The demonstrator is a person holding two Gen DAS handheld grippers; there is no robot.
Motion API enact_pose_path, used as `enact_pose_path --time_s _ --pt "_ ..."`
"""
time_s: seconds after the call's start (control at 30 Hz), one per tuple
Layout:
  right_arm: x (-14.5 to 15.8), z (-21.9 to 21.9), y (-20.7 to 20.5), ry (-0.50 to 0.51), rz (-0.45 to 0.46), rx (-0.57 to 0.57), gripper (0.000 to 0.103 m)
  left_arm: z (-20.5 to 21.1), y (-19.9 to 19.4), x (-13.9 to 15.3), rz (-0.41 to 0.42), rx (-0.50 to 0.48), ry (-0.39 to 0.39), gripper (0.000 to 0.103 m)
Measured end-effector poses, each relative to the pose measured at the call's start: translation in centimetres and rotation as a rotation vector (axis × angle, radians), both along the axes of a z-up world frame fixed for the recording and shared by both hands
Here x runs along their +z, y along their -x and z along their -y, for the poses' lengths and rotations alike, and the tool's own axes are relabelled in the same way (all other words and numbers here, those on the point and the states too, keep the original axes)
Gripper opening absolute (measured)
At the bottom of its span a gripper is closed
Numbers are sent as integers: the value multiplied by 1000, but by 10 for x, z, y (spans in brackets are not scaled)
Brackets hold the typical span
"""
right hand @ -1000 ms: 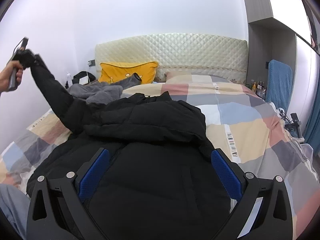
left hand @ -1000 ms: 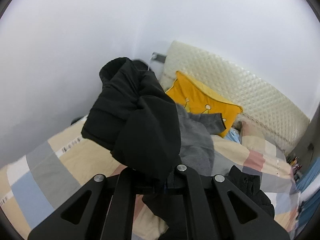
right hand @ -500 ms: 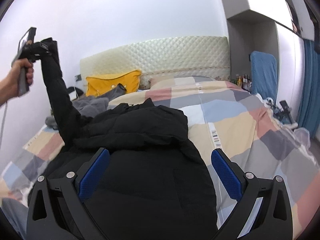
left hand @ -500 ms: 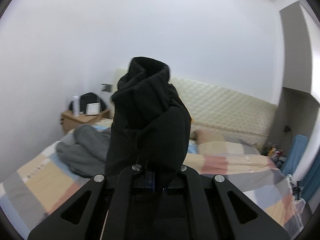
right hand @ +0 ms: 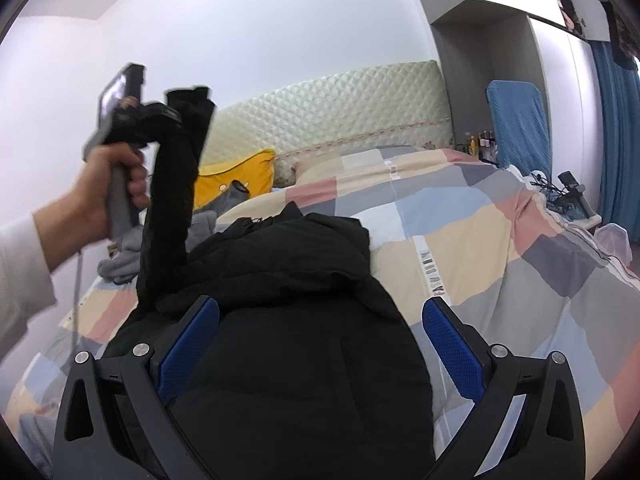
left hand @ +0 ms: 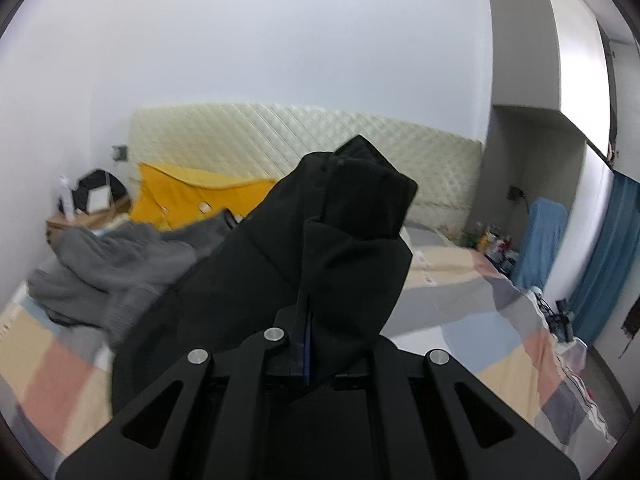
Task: Fold large clothes
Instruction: 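Fold the held sleeve over the jacket body with the left tool, then open the left tool and press the folded sleeve flat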
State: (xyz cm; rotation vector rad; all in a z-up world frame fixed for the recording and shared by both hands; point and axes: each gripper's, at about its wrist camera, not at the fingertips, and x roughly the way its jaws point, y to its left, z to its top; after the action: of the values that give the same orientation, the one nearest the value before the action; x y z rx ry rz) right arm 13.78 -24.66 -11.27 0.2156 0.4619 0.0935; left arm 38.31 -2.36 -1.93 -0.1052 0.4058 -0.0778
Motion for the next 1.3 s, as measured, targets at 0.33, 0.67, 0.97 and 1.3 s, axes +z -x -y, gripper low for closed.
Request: enact_pose_path --time_s 0.33,0.67,0.97,1.3 --pt "-15 17 -10 -79 -23 5 102 95 -13 -86 -86 -129 -169 5" --pt "-19 7 -14 -2 -38 -6 102 145 -26 -158 -239 -179 -275 5" --pt "-18 7 -12 -24 -29 13 102 147 -30 -188 -314 -177 -307 5" --pt "-23 7 -16 -32 -45 14 102 149 -29 -186 -432 -244 -333 8"
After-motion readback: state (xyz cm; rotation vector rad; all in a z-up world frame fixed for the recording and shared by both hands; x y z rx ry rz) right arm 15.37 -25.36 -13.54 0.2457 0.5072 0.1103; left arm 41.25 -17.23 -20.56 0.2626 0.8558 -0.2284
